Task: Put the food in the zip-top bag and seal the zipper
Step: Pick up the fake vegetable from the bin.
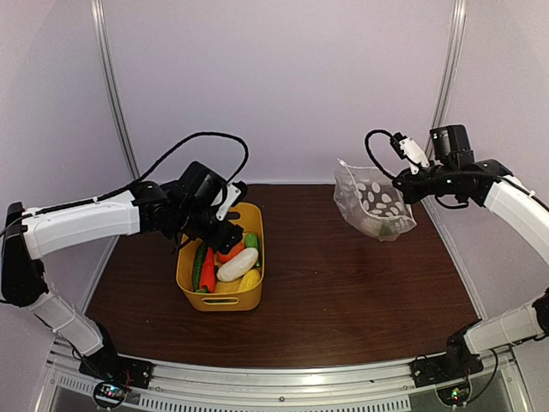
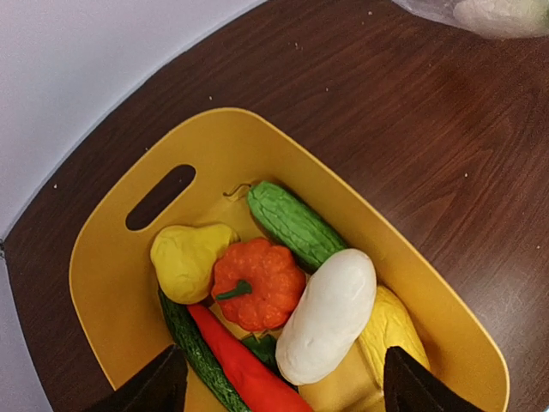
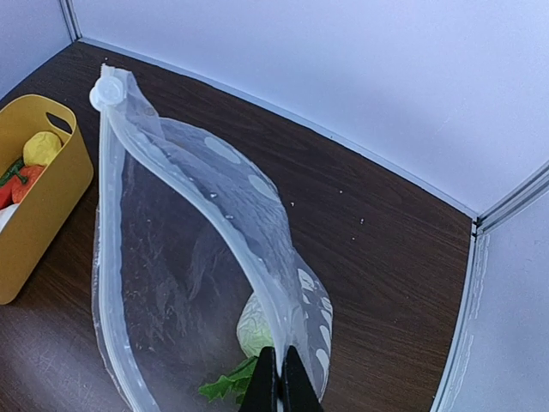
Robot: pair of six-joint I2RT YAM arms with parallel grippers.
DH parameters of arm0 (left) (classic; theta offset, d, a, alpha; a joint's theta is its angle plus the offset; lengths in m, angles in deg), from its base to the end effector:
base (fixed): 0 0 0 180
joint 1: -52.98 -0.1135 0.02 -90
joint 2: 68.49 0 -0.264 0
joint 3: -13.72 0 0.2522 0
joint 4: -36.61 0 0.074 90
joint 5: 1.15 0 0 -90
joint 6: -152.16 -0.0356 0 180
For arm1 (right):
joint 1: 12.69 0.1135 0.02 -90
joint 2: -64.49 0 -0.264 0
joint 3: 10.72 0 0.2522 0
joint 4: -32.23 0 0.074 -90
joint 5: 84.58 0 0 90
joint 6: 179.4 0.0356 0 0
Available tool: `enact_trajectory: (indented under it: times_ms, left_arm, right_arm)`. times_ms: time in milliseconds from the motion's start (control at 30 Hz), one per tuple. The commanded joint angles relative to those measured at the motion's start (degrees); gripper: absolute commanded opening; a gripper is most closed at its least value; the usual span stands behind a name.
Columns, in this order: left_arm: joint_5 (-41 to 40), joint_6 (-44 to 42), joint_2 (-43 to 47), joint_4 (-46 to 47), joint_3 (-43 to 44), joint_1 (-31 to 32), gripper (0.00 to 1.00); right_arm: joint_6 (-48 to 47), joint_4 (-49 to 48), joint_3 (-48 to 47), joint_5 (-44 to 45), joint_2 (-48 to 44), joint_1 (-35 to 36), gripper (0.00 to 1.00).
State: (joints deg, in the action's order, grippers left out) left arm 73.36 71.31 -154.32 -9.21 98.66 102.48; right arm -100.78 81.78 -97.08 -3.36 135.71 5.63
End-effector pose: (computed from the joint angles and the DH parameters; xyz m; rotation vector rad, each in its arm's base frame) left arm 0.2198 -0.2427 0.2940 0.6920 2.2513 -0.1782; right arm 0.2532 0.0896 0.3676 -0.6414 2.0761 0.2356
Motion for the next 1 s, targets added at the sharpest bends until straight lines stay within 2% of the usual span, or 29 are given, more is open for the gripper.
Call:
enact_trajectory:
  times_ms: [0, 233, 433, 533, 567, 600, 967]
  left_arm:
    - [7.86, -0.34, -3.07, -3.66, -1.72, -1.64, 0.78]
    - [10.36, -2.50, -6.81, 1.08, -3.95, -3.20, 0.82]
    - [15.46, -8.18, -8.64, 7.27, -4.76, -7.21, 0.79]
    - [22.22, -12.44, -9.81, 8.79, -4.20, -8.87, 0.76]
    - [27.47, -15.36, -10.60, 9.37, -3.75, -8.98, 0.70]
    - [28.80, -15.93, -10.75, 9.87, -3.76, -8.98, 0.68]
    - [25.92, -18.73, -13.90, 11.34, -3.94, -8.98, 0.60]
  right_arm:
    - [-0.58, 0.03, 0.97, -1.77, -0.67, -0.40, 0.00]
    - [-0.66, -0.09, 2.58, -2.82, -1.47, -0.49, 0.00]
    - [-0.66, -0.30, 3.47, -2.65, -2.65, -0.74, 0.00]
    - [-0.47, -0.26, 3.69, -2.87, -2.60, -0.92, 0.00]
    - [-0.37, -0.20, 3.55, -3.00, -2.45, -1.02, 0.00]
    - [-0.35, -0.15, 3.48, -3.07, -2.33, -1.01, 0.00]
    - [0.04, 0.22, 2.43, -4.02, -1.17, -1.36, 0.00]
